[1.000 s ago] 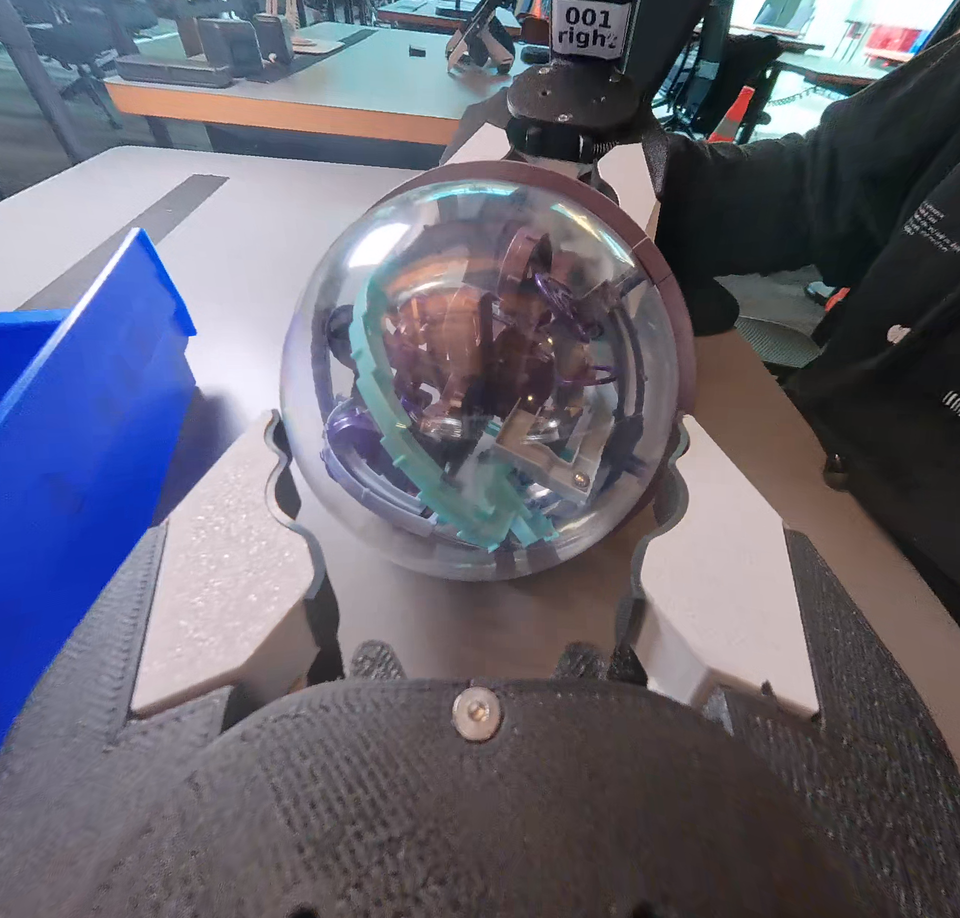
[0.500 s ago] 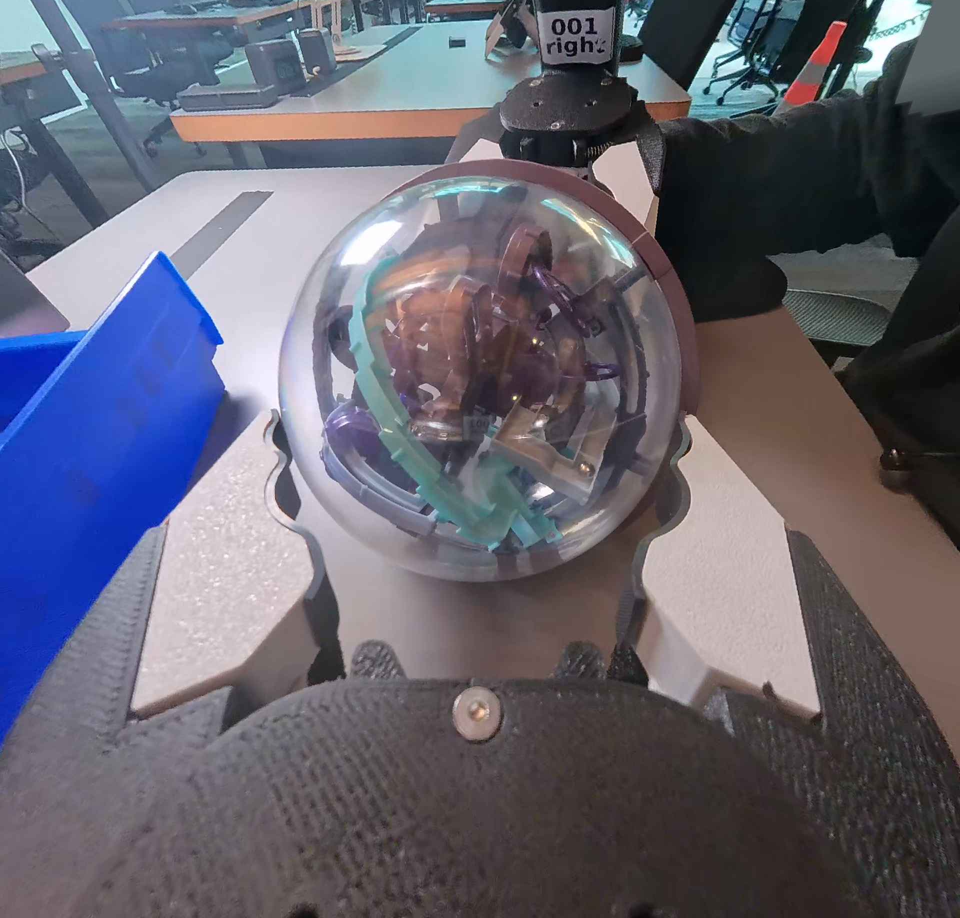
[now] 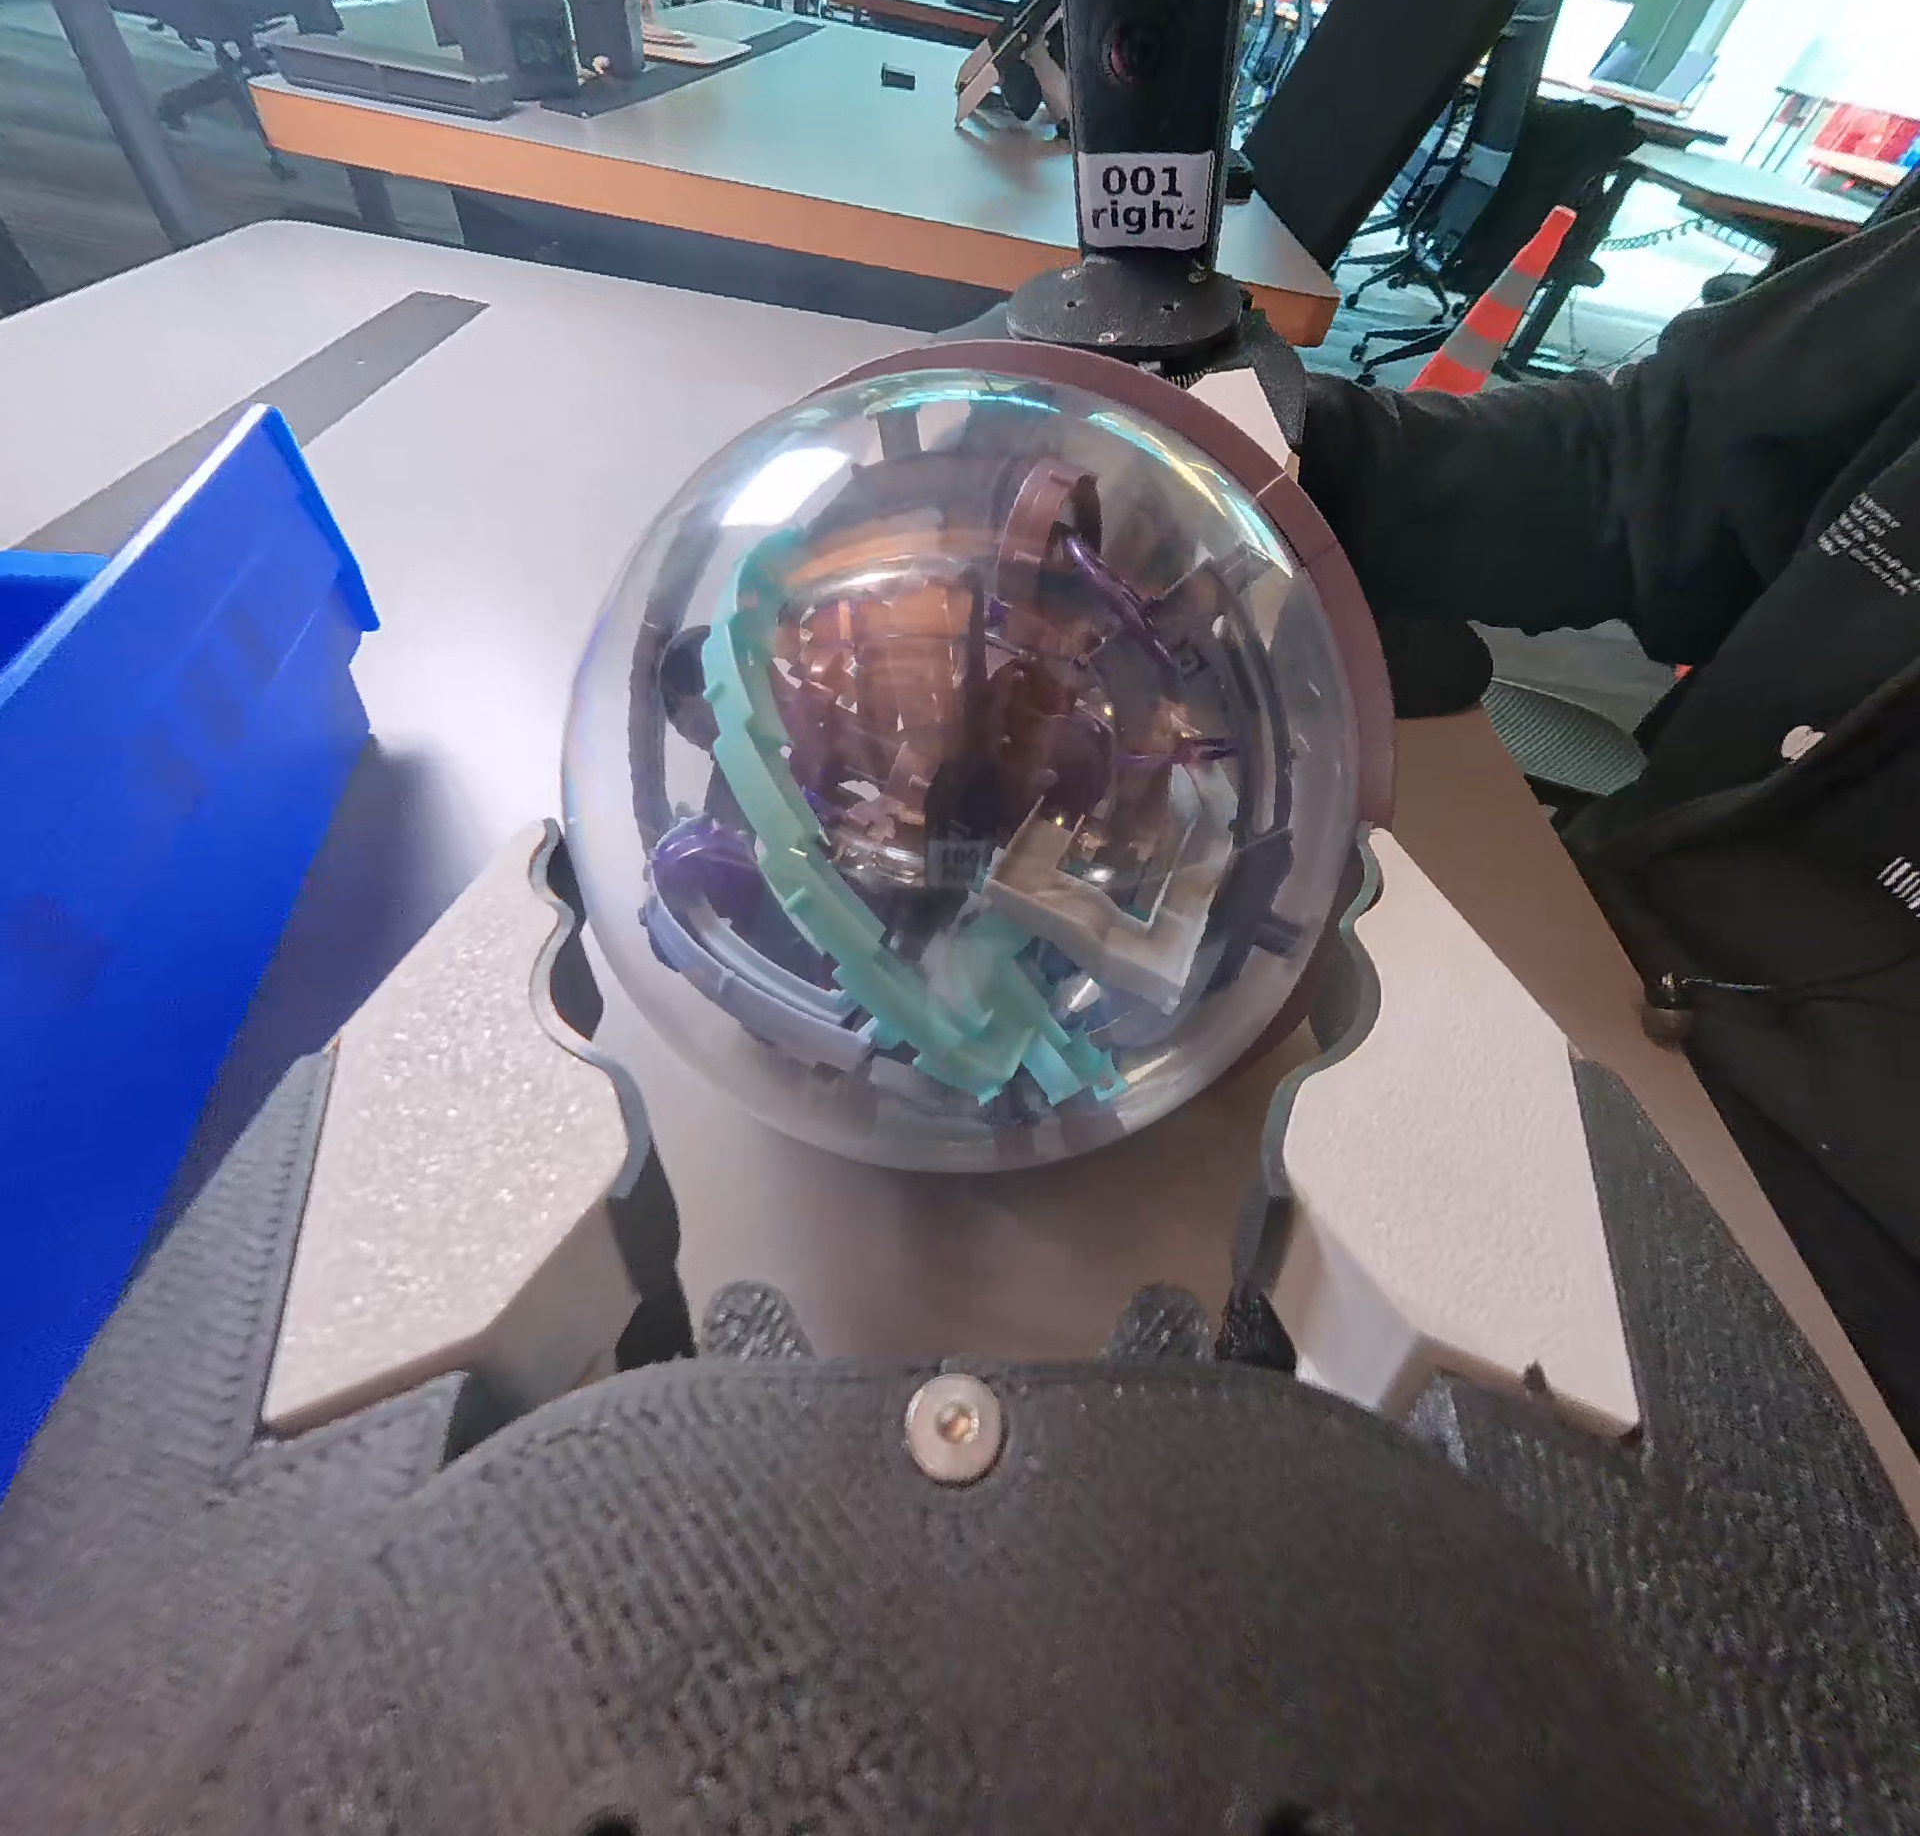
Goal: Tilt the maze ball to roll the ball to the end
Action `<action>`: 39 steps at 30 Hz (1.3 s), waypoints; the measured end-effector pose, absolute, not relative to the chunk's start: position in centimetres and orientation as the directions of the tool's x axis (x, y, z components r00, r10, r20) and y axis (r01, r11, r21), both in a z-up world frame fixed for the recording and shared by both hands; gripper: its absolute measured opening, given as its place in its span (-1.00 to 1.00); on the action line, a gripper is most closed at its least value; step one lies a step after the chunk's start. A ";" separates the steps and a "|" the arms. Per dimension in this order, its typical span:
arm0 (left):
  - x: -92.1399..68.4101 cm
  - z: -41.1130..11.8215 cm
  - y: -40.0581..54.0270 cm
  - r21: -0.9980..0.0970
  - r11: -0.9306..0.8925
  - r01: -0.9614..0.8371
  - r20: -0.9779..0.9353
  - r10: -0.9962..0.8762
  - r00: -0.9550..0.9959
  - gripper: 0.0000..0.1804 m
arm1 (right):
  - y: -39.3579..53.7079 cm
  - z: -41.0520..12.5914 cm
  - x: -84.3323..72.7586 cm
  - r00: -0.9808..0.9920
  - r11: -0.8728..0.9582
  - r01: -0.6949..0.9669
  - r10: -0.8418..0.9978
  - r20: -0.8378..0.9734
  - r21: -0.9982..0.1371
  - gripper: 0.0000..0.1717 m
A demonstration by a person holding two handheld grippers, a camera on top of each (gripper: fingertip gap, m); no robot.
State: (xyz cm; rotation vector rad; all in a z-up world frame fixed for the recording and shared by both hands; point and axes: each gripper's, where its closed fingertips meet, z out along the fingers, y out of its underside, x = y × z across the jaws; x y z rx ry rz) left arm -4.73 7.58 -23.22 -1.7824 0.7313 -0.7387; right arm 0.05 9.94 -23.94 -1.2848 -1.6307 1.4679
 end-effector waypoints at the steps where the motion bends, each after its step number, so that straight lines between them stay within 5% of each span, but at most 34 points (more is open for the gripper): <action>1: -4.7 -23.2 7.7 -0.948 -0.292 -0.130 0.151 -0.768 0.623 0.54 | 10.0 -24.0 0.1 -0.357 -0.081 0.267 0.917 -0.177 -0.960 0.30; 22: -4.9 -22.7 10.4 -0.815 -0.576 0.053 0.503 -0.660 0.557 0.54 | 11.1 -26.3 0.7 -0.308 -0.097 0.377 0.925 -0.224 -0.921 0.24; 28: -5.8 -22.5 12.4 -0.699 -0.682 0.215 0.669 -0.519 0.532 0.51 | 13.1 -24.7 1.3 -0.224 0.004 0.304 0.972 -0.068 -0.953 0.12; 39: -6.0 -22.3 14.3 -0.615 -0.687 0.387 0.769 -0.414 0.488 0.45 | 12.9 -25.2 -0.9 -0.090 0.311 0.297 0.950 0.298 -0.903 0.50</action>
